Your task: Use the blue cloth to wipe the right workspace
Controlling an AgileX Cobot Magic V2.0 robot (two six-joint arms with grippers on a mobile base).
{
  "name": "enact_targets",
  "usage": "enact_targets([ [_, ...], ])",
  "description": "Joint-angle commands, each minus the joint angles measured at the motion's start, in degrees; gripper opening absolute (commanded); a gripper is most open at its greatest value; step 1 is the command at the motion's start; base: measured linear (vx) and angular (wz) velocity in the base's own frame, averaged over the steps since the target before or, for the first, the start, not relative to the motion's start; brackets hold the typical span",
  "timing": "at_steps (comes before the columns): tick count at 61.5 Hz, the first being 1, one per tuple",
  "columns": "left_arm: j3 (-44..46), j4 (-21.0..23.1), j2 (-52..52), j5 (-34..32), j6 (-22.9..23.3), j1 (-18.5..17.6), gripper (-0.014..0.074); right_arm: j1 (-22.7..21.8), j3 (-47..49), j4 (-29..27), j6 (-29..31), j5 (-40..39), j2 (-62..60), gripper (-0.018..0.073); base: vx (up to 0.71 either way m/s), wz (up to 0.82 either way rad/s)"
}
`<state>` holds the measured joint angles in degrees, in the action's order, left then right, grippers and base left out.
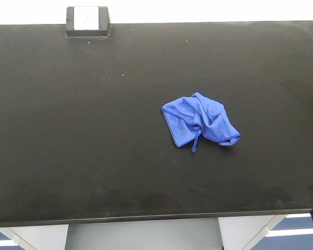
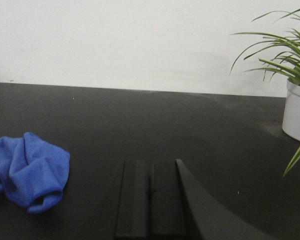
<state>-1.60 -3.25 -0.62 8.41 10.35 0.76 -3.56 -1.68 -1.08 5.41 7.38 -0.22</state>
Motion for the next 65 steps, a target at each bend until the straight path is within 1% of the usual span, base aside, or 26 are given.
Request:
enact_targets([
  [1, -1.8, 0.4, -0.9, -4.6, 0.5, -0.1, -0.0006, -0.3, -1.2, 0.2, 0.1, -1.6, -0.7, -0.0005, 0.0, 0.0],
  [65, -1.8, 0.4, -0.9, -4.6, 0.5, -0.1, -0.0006, -0.3, -1.1, 0.3, 0.1, -1.3, -0.7, -0.0005, 0.0, 0.0],
])
